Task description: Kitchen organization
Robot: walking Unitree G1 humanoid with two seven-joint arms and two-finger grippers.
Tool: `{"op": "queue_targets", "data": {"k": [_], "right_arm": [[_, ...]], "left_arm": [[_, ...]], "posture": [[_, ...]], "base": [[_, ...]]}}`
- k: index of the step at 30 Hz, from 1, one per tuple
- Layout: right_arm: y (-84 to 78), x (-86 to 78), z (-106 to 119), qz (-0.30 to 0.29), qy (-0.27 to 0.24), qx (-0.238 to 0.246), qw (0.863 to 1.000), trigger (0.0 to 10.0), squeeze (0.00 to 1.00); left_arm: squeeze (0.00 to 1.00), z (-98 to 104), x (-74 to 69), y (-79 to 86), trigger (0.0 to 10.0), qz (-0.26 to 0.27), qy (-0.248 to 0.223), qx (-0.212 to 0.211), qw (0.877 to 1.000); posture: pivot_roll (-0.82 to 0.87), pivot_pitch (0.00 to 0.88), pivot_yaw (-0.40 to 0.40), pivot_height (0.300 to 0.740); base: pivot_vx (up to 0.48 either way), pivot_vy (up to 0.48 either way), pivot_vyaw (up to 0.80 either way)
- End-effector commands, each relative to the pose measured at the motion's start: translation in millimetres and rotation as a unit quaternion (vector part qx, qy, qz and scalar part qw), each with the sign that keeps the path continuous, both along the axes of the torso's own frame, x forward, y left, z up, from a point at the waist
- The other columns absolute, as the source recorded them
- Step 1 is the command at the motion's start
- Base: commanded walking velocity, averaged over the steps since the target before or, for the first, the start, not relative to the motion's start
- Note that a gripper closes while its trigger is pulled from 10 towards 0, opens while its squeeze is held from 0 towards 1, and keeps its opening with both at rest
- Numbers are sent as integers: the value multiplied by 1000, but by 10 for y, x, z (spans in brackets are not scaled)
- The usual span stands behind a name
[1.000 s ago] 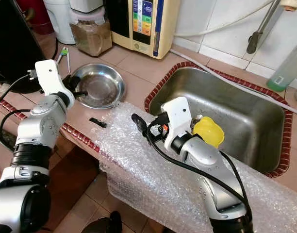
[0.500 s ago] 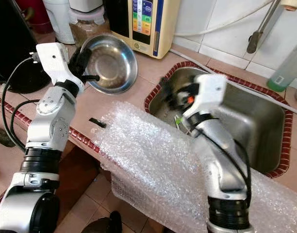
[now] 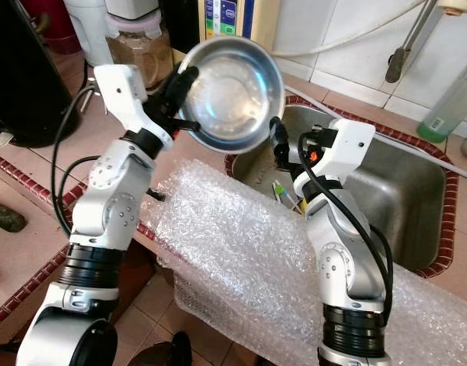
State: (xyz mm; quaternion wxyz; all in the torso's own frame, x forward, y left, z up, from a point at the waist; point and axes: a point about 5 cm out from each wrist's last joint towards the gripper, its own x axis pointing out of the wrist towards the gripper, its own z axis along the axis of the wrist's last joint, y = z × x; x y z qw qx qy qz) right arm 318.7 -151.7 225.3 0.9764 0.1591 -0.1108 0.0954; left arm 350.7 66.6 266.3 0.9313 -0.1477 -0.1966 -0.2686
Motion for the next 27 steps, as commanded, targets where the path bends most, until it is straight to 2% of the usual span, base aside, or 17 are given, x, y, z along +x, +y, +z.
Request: {"op": "queue_targets", "data": {"k": [1, 2, 3, 4, 5, 12, 19, 27], "right_arm": [[-38, 10, 17, -8, -1, 7, 1000, 10000, 0], [-34, 12, 12, -6, 0, 7, 1000, 4784, 0], [-31, 12, 11, -5, 1, 8, 1000, 4784, 0], [-30, 12, 10, -4, 1, 8, 1000, 3843, 0], [-29, 14, 7, -4, 1, 10, 1000, 0, 0], [-37, 37, -48, -11, 17, 28, 999, 0, 0], [-129, 63, -117, -26, 41, 119, 992, 0, 0], [-127, 66, -181, -12, 62, 148, 987, 0, 0]], "left_arm": [[0, 51, -60, -68, 0, -21, -13, 2, 1000], [0, 61, -96, -106, 0, -36, -16, -1, 999], [0, 63, -110, -121, 0, -43, -16, -2, 999], [0, 63, -122, -135, 0, -47, -17, -1, 999], [0, 61, -133, -146, 0, -52, -16, -3, 999], [0, -2, -197, -209, 0, -78, -6, -8, 997], [0, -7, -204, -195, 0, -82, -2, -10, 997], [0, -14, -201, -191, 0, -79, 2, -10, 997]], "posture": [[15, 153, -27, 740], [16, 152, -24, 740], [17, 151, -23, 740], [17, 151, -23, 740], [18, 151, -23, 740], [19, 150, -20, 740], [20, 147, -18, 740], [23, 148, -27, 740]], "base": [[0, 0, 0], [0, 0, 0], [0, 0, 0], [0, 0, 0], [0, 0, 0], [0, 0, 0], [0, 0, 0], [0, 0, 0]]}}
